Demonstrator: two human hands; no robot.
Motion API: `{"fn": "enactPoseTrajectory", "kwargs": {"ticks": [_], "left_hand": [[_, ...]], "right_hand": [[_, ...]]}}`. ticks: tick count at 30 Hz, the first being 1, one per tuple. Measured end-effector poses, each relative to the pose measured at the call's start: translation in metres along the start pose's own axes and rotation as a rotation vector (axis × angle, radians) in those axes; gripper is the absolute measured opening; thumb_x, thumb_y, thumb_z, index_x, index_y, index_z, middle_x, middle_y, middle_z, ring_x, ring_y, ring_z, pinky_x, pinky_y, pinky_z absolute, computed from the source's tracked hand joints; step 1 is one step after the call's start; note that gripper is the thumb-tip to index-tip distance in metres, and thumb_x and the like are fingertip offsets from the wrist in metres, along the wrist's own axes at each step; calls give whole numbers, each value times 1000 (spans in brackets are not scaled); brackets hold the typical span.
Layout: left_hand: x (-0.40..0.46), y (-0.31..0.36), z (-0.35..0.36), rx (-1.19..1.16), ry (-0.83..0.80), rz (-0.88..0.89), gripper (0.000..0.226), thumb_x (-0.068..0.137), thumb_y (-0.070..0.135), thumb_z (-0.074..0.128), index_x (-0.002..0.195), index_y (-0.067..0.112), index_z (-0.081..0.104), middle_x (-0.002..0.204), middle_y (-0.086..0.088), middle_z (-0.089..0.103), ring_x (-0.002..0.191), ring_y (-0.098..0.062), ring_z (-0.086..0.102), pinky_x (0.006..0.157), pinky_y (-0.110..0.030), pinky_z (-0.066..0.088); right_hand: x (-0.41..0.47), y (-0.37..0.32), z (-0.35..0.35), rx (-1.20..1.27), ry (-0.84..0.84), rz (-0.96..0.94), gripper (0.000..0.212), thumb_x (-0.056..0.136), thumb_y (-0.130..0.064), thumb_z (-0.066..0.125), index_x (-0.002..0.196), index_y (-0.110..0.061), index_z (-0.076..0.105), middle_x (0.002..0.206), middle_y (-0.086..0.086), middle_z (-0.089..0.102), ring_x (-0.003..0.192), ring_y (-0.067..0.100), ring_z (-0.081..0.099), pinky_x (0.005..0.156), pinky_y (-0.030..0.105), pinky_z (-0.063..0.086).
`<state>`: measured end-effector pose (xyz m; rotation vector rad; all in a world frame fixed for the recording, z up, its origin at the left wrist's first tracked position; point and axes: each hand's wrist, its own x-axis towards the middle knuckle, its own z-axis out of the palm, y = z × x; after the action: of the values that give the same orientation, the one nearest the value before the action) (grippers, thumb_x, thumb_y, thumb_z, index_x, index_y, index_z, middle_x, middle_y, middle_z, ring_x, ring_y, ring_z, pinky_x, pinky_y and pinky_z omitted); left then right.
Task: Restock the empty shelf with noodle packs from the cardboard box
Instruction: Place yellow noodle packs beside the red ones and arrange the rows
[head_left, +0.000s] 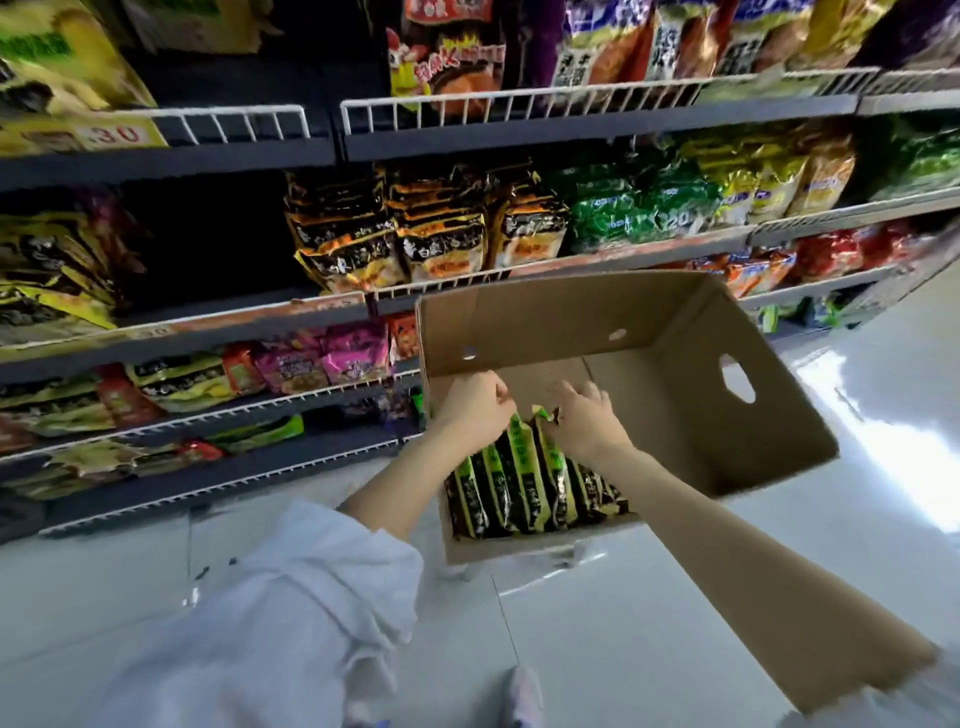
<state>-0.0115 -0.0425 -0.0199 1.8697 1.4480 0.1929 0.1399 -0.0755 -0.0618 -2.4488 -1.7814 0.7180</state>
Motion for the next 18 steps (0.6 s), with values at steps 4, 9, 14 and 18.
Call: {"fn": "enactPoseTrajectory", "kwargs": {"ticks": [4,9,14,18], "left_hand": [[-1,2,58,184,-125,28,55,94,21,52,145,16,32,154,-5,28,140,-25,29,114,-39,28],[3,-5,88,538,-288,9,94,85,43,64,153,24,1,160,-1,-11,147,-28,-6,117,-48,4],[3,-10,98,551,-273,-40,101,82,44,67,151,28,-5,159,1,-16,147,-28,-7,117,-53,4],[3,-7,105,551,-255,-66,98,83,30,70,151,28,-1,159,-1,-13,147,-29,-2,117,-51,8]], "right_hand": [[1,44,6,48,-108,60,74,89,-41,58,149,-30,14,153,21,10,141,42,11,110,55,25],[6,57,24,142,-316,73,94,83,-56,61,150,-38,-2,154,27,2,135,48,30,110,54,32],[14,65,30,219,-383,27,85,92,-45,54,150,-36,-8,155,29,-2,138,47,25,112,53,28],[22,82,20,203,-393,-40,76,98,-30,49,151,-34,-5,153,31,12,122,38,49,92,36,42]]}}
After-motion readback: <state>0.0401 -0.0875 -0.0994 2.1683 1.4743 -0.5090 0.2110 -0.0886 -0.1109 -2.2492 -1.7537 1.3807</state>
